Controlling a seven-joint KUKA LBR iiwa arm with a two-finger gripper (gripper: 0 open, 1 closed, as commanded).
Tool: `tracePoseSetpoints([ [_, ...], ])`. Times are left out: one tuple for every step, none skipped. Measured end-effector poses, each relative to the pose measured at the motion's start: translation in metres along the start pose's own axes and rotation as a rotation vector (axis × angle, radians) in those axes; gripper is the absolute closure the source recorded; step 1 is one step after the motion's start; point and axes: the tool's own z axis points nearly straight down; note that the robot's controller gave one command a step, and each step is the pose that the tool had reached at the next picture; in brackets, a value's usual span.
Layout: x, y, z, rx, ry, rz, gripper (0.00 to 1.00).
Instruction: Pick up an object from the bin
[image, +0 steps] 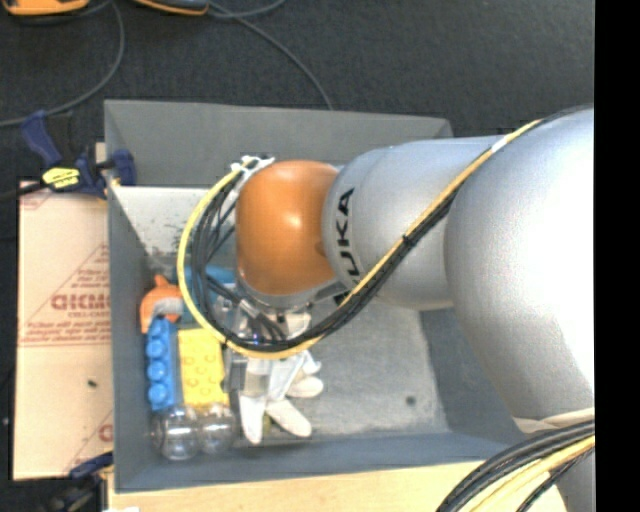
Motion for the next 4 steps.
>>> tracePoseSetpoints([
  [-0.002, -0.001, -0.005, -0.002, -0.008, 0.004, 0.00],
  [-0.017, 0.016, 0.060, -0.002, -0.002, 0.076, 0.00],
  [-0.020, 0.024, 0.067, -0.004, -0.011, 0.133, 1.00],
  [-0.020, 0.024, 0.067, -0.005, -0.011, 0.134, 1.00],
])
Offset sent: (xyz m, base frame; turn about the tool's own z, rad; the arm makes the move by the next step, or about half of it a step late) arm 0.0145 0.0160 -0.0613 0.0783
